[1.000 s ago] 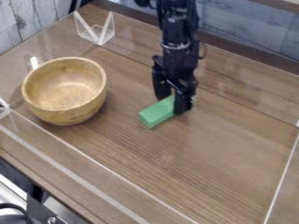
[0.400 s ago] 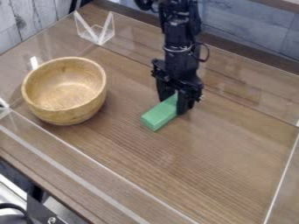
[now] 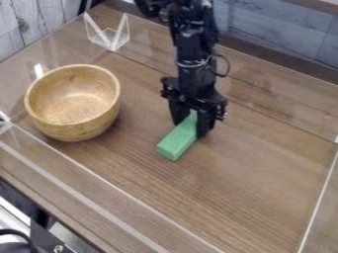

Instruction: Put green object into wooden bowl

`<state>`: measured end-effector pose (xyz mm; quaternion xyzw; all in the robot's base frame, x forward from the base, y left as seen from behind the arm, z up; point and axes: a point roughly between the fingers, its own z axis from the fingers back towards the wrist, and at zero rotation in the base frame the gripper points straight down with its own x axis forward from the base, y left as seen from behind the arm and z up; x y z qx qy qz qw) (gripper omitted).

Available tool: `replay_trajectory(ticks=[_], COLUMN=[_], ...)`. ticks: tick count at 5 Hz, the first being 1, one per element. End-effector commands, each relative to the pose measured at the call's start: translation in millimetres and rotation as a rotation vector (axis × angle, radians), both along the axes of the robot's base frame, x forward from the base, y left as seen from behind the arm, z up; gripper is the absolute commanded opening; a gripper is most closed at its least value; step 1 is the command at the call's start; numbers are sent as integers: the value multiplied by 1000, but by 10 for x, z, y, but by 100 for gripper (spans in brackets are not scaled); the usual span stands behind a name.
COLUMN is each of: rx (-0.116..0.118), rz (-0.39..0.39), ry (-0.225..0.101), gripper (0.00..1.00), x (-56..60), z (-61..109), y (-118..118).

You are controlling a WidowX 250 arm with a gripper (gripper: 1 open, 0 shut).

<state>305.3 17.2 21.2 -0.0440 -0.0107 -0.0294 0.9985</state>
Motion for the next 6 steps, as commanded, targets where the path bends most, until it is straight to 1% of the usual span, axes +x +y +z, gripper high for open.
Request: replay_trajectory(ticks=[1, 3, 5, 6], rx=[-4, -10, -16, -15], rz=[28, 45, 15, -9], ry=[-74, -78, -98, -105], gripper=[0, 0, 0, 0], x=[87, 95, 223, 234], z=[260, 338, 558, 773], y=[87, 203, 235, 348])
